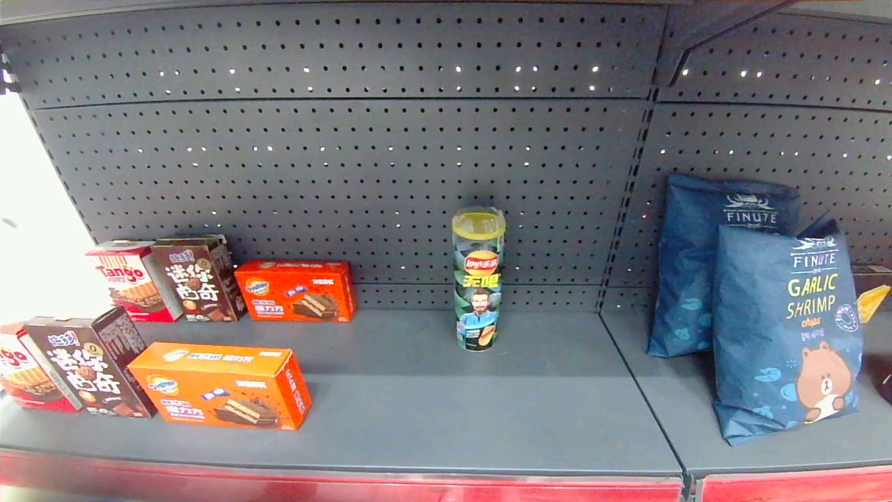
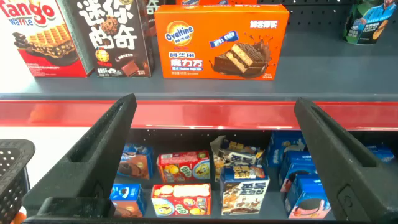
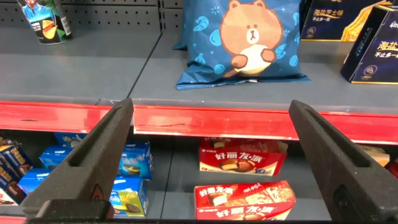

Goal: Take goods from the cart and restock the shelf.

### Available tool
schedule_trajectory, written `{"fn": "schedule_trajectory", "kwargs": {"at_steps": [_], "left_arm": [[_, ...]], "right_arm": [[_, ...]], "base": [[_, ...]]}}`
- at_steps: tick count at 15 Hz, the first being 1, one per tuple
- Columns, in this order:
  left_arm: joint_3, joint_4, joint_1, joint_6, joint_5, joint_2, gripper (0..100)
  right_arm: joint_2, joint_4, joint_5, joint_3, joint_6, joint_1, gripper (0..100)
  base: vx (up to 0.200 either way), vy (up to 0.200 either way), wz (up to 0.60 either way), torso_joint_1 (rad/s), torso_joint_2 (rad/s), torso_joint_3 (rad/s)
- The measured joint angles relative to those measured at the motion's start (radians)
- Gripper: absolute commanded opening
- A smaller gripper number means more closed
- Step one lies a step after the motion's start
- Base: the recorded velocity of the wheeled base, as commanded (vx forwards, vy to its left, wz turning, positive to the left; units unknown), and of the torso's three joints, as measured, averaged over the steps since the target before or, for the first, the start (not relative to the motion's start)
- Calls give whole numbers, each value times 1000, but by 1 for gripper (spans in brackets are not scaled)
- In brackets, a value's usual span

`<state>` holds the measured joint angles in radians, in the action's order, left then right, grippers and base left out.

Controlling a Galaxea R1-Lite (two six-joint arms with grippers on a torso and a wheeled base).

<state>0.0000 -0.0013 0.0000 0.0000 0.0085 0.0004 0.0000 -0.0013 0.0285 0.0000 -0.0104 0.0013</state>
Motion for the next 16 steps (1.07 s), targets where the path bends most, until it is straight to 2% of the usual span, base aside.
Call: {"fn": "schedule_trajectory", "kwargs": {"at_steps": [10,16], "left_arm": [[0,0,0,0,0,0,100],[0,0,0,0,0,0,100]], "right_arm": [[0,0,1,0,-1,0,100],[0,0,1,0,-1,-1,100]], "base": [[0,0,0,0,0,0],[0,0,600,5,3,2]]}}
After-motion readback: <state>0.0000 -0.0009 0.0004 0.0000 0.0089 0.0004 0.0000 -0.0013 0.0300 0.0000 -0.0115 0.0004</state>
